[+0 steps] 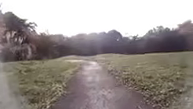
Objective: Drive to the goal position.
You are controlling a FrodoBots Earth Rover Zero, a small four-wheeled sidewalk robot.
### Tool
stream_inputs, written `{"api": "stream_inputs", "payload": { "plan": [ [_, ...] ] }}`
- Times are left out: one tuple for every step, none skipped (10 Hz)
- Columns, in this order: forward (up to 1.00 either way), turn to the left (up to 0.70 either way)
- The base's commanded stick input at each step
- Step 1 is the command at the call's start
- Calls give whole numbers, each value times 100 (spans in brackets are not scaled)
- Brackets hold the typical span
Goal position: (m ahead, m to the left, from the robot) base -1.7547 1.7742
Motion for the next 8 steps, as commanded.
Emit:
{"api": "stream_inputs", "payload": {
  "plan": [
    [100,0],
    [100,0],
    [100,0],
    [100,0],
    [100,0],
    [100,0],
    [100,0],
    [100,0]
  ]
}}
